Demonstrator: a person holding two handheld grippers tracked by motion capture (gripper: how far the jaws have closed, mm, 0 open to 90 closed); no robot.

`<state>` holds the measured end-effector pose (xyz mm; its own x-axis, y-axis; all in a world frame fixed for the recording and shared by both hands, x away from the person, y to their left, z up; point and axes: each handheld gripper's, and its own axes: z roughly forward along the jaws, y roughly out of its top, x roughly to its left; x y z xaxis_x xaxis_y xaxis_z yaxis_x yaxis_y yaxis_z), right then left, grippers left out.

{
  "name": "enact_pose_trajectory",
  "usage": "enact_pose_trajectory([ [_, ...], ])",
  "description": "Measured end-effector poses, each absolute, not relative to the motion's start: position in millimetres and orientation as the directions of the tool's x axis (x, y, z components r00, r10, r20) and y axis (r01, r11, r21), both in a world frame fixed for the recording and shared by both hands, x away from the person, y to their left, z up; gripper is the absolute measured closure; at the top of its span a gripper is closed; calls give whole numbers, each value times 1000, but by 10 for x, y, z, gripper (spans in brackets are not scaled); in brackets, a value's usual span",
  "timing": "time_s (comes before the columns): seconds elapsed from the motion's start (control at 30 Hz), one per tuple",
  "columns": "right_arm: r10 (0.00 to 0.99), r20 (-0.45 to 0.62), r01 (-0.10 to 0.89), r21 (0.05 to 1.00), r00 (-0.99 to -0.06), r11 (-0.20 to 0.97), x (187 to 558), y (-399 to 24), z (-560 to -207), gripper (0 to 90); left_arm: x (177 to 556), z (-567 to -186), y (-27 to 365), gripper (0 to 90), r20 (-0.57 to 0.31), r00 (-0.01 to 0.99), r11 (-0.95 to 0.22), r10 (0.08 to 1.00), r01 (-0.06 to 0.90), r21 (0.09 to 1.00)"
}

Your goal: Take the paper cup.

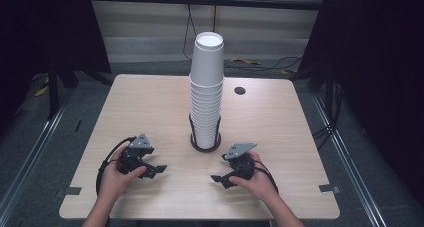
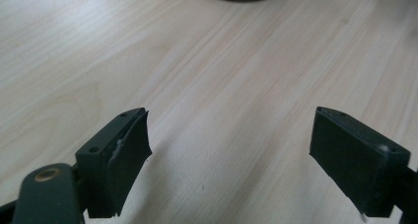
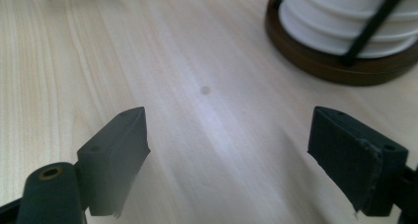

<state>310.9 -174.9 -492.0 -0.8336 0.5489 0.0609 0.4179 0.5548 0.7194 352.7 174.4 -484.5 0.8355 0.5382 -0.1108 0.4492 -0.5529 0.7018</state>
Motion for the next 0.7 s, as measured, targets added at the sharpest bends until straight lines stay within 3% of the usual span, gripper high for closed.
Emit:
enact_pose_trajectory([
  [0.17,575,50,417,740,-817,528,3143,-1905,-4732,150,3609,-4597,1707,149,-142,837,-530,529,457,714],
  [0.53,586,28,390,772,-810,502,3258,-1944,-4330,145,3753,-4088,1550,151,-100,857,-547,506,408,731],
  [0.7,582,27,375,789,-813,487,3335,-1952,-4150,142,3789,-3848,1522,151,-125,863,-530,489,407,744],
])
